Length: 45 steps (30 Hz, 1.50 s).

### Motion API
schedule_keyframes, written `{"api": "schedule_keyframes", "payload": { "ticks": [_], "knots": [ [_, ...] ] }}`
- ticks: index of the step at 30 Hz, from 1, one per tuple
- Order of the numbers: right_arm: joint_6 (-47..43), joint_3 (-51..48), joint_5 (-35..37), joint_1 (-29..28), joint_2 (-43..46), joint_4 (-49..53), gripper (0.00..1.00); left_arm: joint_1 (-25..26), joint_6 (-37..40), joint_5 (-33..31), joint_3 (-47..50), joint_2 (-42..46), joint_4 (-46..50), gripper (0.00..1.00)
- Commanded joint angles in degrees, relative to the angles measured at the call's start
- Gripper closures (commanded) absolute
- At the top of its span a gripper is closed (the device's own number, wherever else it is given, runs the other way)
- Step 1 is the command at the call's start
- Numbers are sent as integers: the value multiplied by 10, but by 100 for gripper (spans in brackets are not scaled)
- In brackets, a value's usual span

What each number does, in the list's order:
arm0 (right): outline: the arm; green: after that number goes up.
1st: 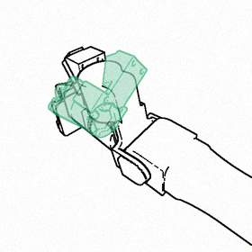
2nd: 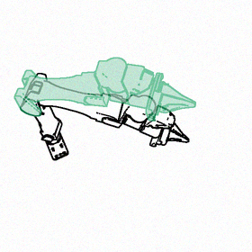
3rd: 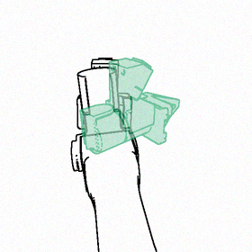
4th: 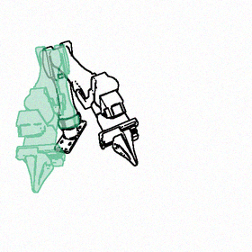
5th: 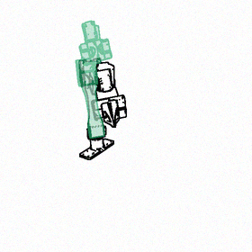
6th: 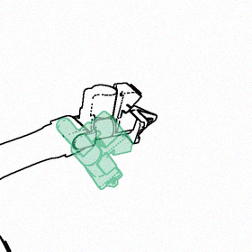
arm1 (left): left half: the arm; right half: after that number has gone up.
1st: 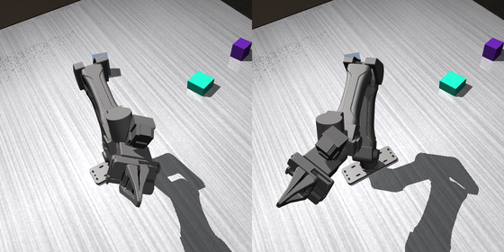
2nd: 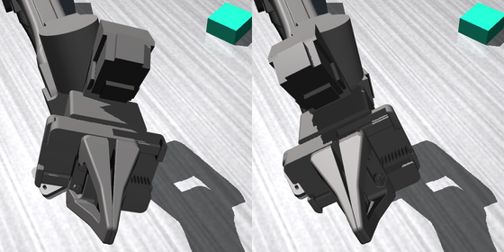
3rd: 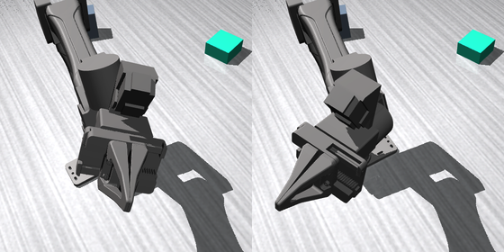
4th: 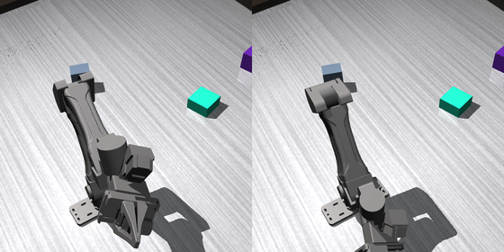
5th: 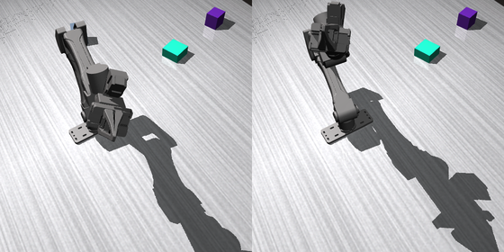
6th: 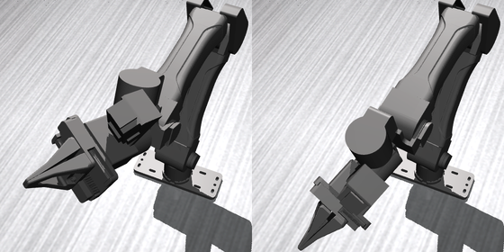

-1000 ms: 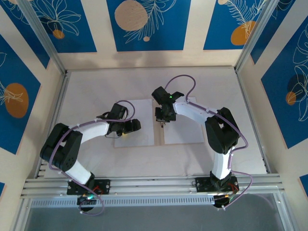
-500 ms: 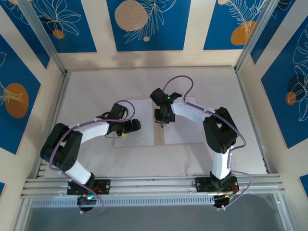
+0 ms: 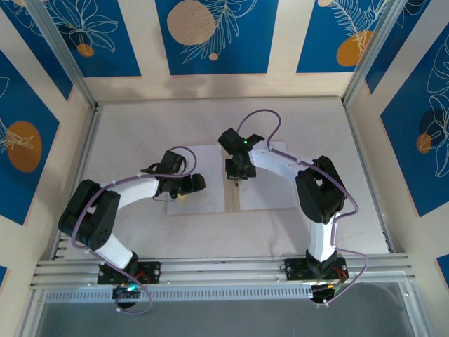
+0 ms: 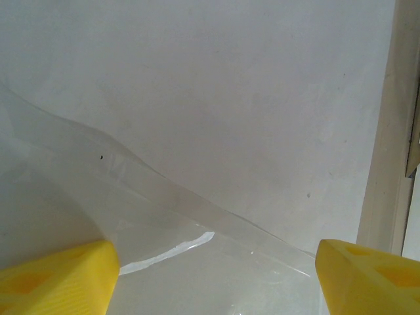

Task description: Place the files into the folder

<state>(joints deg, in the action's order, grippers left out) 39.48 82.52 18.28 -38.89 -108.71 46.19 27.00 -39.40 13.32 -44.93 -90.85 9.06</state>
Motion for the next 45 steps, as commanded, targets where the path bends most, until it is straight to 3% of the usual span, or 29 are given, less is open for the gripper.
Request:
{"api": "schedule_keyframes", "payload": {
  "ticks": [1, 45],
  "knots": [
    [-5, 11, 23, -1, -14, 28, 85, -6, 10, 14, 2, -12, 49, 20],
    [-6, -5, 30, -5, -39, 30, 85, -8, 17, 19, 8, -8, 54, 20]
  ]
}}
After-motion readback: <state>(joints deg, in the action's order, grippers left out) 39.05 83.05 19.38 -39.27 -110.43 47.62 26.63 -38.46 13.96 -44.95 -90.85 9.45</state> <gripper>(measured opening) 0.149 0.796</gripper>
